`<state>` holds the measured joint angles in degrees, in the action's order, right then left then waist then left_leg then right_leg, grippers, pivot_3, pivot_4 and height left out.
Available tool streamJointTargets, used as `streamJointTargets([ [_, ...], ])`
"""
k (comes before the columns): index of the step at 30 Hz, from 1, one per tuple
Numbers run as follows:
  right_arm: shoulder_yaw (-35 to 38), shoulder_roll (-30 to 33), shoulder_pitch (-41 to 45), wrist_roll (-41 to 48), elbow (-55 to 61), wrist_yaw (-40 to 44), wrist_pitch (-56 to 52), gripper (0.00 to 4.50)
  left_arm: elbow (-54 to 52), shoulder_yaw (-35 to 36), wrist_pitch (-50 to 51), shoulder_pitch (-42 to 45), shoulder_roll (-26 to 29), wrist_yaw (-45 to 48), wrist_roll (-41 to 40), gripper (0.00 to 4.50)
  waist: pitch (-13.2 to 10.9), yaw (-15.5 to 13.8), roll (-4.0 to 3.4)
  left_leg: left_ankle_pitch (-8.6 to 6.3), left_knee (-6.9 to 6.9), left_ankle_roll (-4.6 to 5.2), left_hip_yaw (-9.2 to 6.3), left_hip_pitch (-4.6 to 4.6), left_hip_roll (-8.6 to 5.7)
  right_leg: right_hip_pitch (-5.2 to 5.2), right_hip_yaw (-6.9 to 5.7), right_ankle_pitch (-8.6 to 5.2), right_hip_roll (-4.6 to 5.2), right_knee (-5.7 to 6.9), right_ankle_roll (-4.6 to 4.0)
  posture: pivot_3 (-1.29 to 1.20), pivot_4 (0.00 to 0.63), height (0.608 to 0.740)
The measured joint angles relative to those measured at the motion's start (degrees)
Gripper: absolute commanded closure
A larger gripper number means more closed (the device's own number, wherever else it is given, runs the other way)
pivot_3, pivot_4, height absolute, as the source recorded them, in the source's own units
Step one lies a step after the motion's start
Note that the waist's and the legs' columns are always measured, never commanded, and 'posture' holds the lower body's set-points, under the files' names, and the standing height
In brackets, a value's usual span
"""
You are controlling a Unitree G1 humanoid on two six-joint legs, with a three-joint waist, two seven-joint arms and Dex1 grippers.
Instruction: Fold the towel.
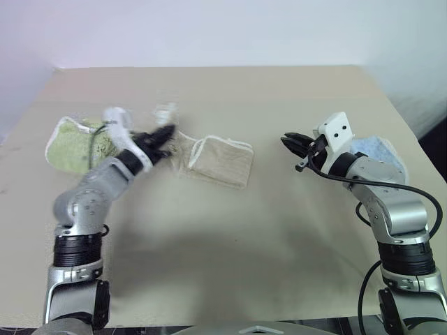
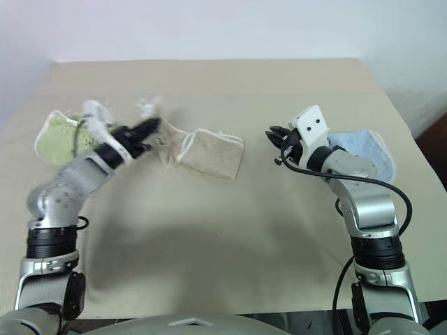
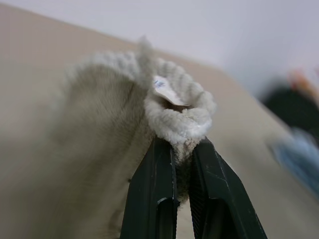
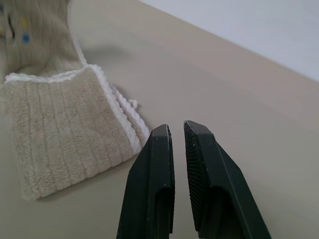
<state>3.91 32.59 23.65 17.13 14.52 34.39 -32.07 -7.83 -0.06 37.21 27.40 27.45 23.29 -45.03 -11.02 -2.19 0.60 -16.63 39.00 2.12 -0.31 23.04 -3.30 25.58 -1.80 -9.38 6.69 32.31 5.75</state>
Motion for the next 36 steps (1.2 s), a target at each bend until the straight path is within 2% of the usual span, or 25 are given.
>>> streamJointTargets([
  [6,0.63,0.03,-0.24,0.00,0.20,-1.16,-0.16,4.01,-0.26,-19.43,-6.68,4.75,-1.02,11.42,17.40,4.08,0.00,-0.04,-0.01,0.02,0.00,0.02,0.04,0.41,-0.01,0.43,0.01,0.16,-0.01,-0.04,-0.01,0.00,0.150,0.728],
  [10,1.51,0.11,-1.27,0.06,1.90,-1.97,-0.56,4.01,3.55,-24.15,-9.17,5.31,-2.13,14.81,24.57,4.08,0.00,0.05,-0.02,0.02,0.01,0.03,0.03,0.40,0.05,0.44,0.00,0.16,-0.07,-0.04,-0.01,0.00,0.150,0.728],
  [13,1.93,0.18,-2.93,0.06,3.10,-2.45,-1.37,4.01,6.45,-23.40,-9.29,5.35,-3.33,15.06,26.77,3.48,0.00,-0.01,-0.01,0.02,0.05,0.04,0.03,0.41,0.06,0.44,0.00,0.17,-0.07,-0.02,0.00,0.00,0.150,0.728],
  [18,2.22,0.17,-3.81,0.09,4.64,-3.02,-1.93,4.01,6.31,-18.56,-8.45,5.01,-6.44,16.77,24.18,1.86,0.00,-0.01,-0.02,0.02,0.10,0.06,0.03,0.41,0.04,0.41,0.00,0.18,-0.05,-0.02,0.02,0.00,0.150,0.728],
  [23,2.21,0.18,-4.04,0.09,4.80,-3.02,-2.09,4.01,4.01,-14.12,-5.98,3.32,-6.45,17.94,21.52,0.16,0.00,0.07,-0.02,0.03,0.12,0.05,0.03,0.40,0.05,0.42,0.00,0.18,-0.07,0.04,0.03,0.00,0.150,0.728],
  [24,2.21,0.18,-4.03,0.08,4.80,-3.01,-2.09,4.01,3.26,-13.34,-5.46,2.80,-6.44,18.07,20.91,0.05,0.00,0.06,-0.02,0.03,0.13,0.05,0.03,0.38,0.05,0.41,0.01,0.18,-0.07,0.06,0.03,0.00,0.150,0.728],
  [29,1.84,0.02,-3.86,0.15,4.82,-2.79,-2.45,4.01,-0.52,-8.62,-4.11,-0.20,-3.75,19.16,18.49,0.05,0.00,0.17,-0.02,0.03,0.15,0.05,0.03,0.37,0.06,0.41,0.01,0.18,-0.09,0.10,0.03,0.00,0.150,0.728],
  [30,1.76,-0.45,-3.73,0.51,4.82,-2.86,-2.66,4.39,-0.54,-7.04,-4.34,-0.41,-2.68,19.14,18.50,0.00,0.00,0.19,-0.02,0.04,0.15,0.04,0.03,0.36,0.06,0.41,0.01,0.18,-0.10,0.12,0.03,0.00,0.150,0.728],
  [32,1.12,-1.81,-3.27,1.32,4.89,-3.10,-3.29,4.46,-0.20,-4.08,-5.23,-0.26,-1.86,18.30,18.64,0.00,0.01,0.10,-0.02,0.05,0.16,0.02,0.02,0.33,0.07,0.39,0.01,0.18,-0.10,0.15,0.03,0.00,0.150,0.728],
  [35,-0.88,-3.80,-2.31,2.02,5.00,-3.34,-4.25,4.50,2.87,-1.34,-7.41,0.53,-2.50,14.87,20.62,0.56,0.01,-0.01,-0.03,0.05,0.17,0.02,0.01,0.28,0.06,0.31,0.00,0.19,-0.10,0.15,0.03,0.00,0.150,0.728],
  [36,-2.05,-4.84,-1.93,1.92,4.99,-3.53,-4.23,4.50,4.38,-0.57,-8.08,0.88,-3.16,13.53,21.24,0.90,0.01,0.03,-0.02,0.05,0.18,0.02,0.02,0.27,0.05,0.30,0.01,0.19,-0.10,0.15,0.04,0.00,0.150,0.728],
])
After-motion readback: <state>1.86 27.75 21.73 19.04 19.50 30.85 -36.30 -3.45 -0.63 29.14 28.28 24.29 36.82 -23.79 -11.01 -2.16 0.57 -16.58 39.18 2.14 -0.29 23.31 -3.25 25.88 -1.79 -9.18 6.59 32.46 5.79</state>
